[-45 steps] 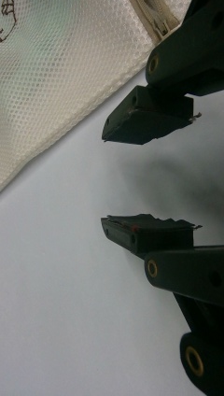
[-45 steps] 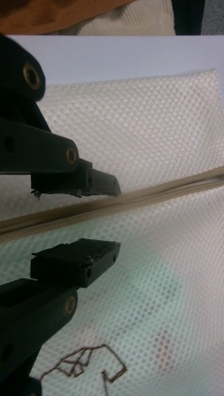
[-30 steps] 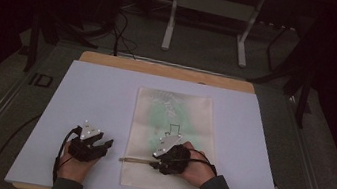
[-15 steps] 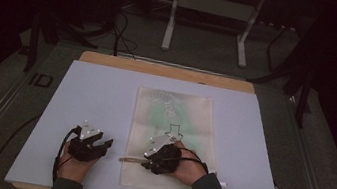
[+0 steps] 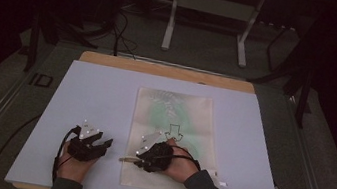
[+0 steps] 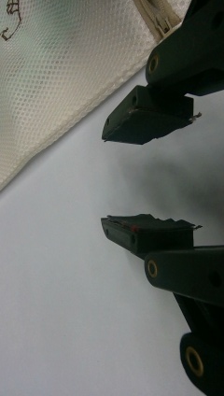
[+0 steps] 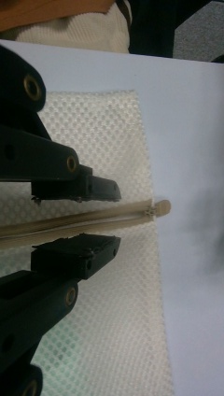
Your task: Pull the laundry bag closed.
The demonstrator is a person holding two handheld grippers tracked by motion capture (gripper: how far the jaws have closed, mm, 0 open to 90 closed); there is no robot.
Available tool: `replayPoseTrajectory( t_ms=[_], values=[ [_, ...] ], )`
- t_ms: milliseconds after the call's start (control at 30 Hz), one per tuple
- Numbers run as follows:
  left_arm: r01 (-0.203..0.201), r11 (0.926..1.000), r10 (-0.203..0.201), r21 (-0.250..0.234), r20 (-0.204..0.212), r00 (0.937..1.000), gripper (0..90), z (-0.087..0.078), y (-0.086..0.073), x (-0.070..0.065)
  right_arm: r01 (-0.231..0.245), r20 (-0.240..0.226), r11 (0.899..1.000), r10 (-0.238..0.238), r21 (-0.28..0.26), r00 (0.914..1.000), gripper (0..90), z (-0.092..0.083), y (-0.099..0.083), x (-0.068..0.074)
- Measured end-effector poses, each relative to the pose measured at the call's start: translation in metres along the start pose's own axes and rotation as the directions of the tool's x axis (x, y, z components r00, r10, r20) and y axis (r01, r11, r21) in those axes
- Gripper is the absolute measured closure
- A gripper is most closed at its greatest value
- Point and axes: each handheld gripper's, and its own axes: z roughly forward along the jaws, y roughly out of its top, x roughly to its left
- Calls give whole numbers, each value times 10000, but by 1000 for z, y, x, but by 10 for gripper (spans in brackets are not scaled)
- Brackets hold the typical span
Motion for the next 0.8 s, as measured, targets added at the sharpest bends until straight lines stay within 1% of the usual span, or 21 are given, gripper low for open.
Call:
replayPoseTrajectory(
  t_ms=[233, 367, 633, 800],
  values=[
    [20, 10000, -20, -1, -10, 10000, 511, 0, 0, 1, 46, -124, 10000, -46, -8, 9999, 739, 6, 5, -1],
    [35, 10000, -35, -5, -9, 10000, 511, 0, 0, 1, -17, -206, 10000, 16, -62, 9998, 746, 10, 7, -2],
    [48, 10000, -48, -36, -12, 10000, 510, -1, 0, 2, 41, -312, 10000, -44, -79, 9995, 757, 18, 16, -3],
    [65, 10000, -65, -52, -25, 10000, 510, -1, 0, 3, -29, -325, 10000, 28, -44, 9995, 765, 23, 20, -3]
  ],
)
